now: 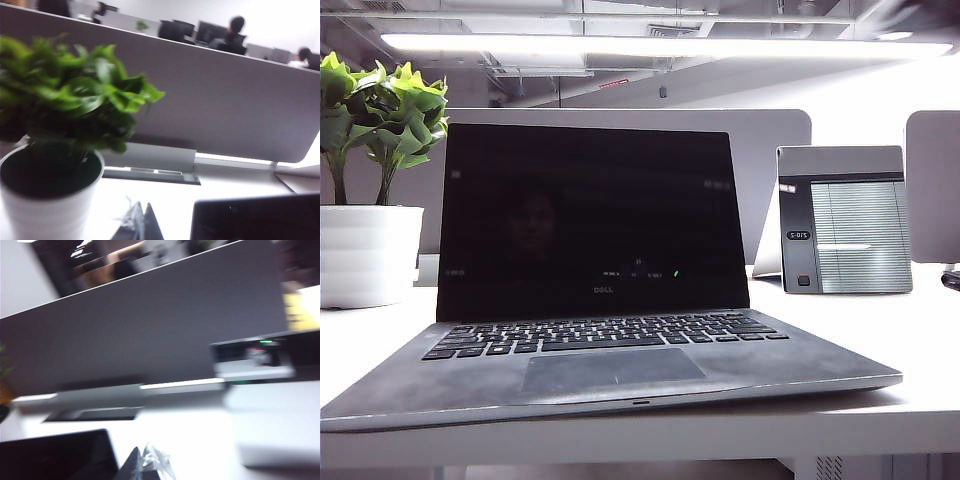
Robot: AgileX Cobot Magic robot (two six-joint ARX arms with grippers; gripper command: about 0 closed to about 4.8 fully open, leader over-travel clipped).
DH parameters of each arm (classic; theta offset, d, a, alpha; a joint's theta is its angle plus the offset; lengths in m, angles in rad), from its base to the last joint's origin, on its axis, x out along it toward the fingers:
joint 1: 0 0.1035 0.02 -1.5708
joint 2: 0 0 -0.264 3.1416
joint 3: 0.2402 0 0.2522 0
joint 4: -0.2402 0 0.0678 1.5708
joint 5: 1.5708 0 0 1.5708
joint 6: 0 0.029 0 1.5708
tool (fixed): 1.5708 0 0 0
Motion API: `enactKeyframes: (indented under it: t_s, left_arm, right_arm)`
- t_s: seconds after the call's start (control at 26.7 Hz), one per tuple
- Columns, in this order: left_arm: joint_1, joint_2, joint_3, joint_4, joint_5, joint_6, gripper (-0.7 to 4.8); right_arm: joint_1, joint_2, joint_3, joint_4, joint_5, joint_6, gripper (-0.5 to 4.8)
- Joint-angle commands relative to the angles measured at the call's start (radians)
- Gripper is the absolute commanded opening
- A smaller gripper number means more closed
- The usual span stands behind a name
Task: Close the laptop lid.
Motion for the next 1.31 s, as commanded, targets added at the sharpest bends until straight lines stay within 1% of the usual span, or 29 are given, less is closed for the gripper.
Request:
enactKeyframes:
  t_s: [0.04,0.07,0.11,0.15,0.19,0.22,0.3,0.37,0.41,0.49,0.56,0.6,0.64,0.71,0.75,0.82,0.9,0.94,0.97,1.05,1.12,1.16,1.2,1.24,1.31]
  left_arm:
    - [0.001,0.149,0.093,0.103,0.034,0.016,-0.05]
    - [0.001,0.24,0.147,0.116,0.072,0.016,-0.05]
    - [0.001,0.274,0.168,0.116,0.095,0.016,-0.05]
    - [0.001,0.344,0.213,0.114,0.146,0.015,-0.05]
    - [0.0,0.383,0.237,0.114,0.179,0.008,-0.05]
    - [0.0,0.435,0.268,0.114,0.23,-0.026,-0.05]
    - [0.001,0.5,0.3,0.119,0.257,-0.048,-0.05]
    - [0.003,0.531,0.306,0.126,0.256,-0.03,-0.05]
    - [0.012,0.537,0.306,0.126,0.257,-0.011,-0.05]
    - [0.043,0.546,0.306,0.119,0.302,0.021,-0.05]
    - [0.072,0.547,0.306,0.109,0.35,0.076,-0.05]
    - [0.086,0.547,0.306,0.099,0.361,0.114,-0.05]
    - [0.094,0.547,0.306,0.093,0.36,0.121,-0.05]
    - [0.123,0.55,0.306,0.097,0.418,0.118,-0.05]
    - [0.149,0.554,0.306,0.106,0.495,0.109,-0.05]
    - [0.175,0.568,0.306,0.109,0.582,0.11,-0.05]
    - [0.21,0.6,0.306,0.11,0.687,0.1,-0.05]
    - [0.225,0.62,0.306,0.111,0.741,0.076,-0.05]
    - [0.241,0.651,0.31,0.111,0.825,0.046,-0.05]
    - [0.249,0.711,0.315,0.112,0.877,0.018,-0.05]
    - [0.249,0.772,0.32,0.113,0.882,0.016,-0.05]
    - [0.249,0.792,0.32,0.126,0.903,0.005,-0.05]
    - [0.249,0.826,0.321,0.156,0.949,-0.02,-0.05]
    - [0.249,0.858,0.321,0.185,0.964,-0.044,-0.05]
    - [0.25,0.894,0.325,0.218,0.978,-0.053,-0.05]
  right_arm:
    - [0.002,0.133,0.121,0.025,-0.154,-0.034,-0.01]
    - [0.002,0.204,0.183,0.025,-0.191,-0.039,-0.01]
    - [0.002,0.233,0.208,0.025,-0.217,-0.051,-0.01]
    - [0.002,0.294,0.264,0.022,-0.283,-0.084,-0.01]
    - [0.002,0.332,0.295,0.022,-0.316,-0.087,-0.01]
    - [0.001,0.394,0.345,0.021,-0.378,-0.095,0.0]
    - [0.002,0.487,0.415,0.019,-0.475,-0.098,-0.01]
    - [0.002,0.565,0.468,0.018,-0.536,-0.098,-0.01]
    - [0.002,0.592,0.485,0.018,-0.546,-0.097,-0.01]
    - [0.002,0.649,0.521,0.017,-0.547,-0.096,-0.01]
    - [0.002,0.692,0.561,-0.018,-0.543,-0.097,-0.01]
    - [0.007,0.715,0.585,-0.025,-0.543,-0.104,-0.01]
    - [0.013,0.729,0.598,-0.024,-0.544,-0.106,-0.01]
    - [0.016,0.769,0.636,-0.03,-0.556,-0.11,-0.01]
    - [0.016,0.793,0.666,-0.049,-0.582,-0.108,-0.01]
    - [0.016,0.827,0.719,-0.105,-0.614,-0.111,0.0]
    - [0.021,0.852,0.76,-0.125,-0.663,-0.111,-0.01]
    - [0.022,0.855,0.768,-0.137,-0.665,-0.111,-0.01]
    - [0.023,0.855,0.769,-0.137,-0.679,-0.111,-0.01]
    - [0.031,0.855,0.769,-0.146,-0.704,-0.11,-0.01]
    - [0.042,0.855,0.769,-0.161,-0.716,-0.111,-0.01]
    - [0.044,0.855,0.769,-0.161,-0.724,-0.111,-0.01]
    - [0.05,0.855,0.769,-0.162,-0.726,-0.111,0.0]
    - [0.051,0.855,0.769,-0.161,-0.725,-0.111,-0.01]
    - [0.052,0.855,0.769,-0.164,-0.731,-0.111,-0.01]
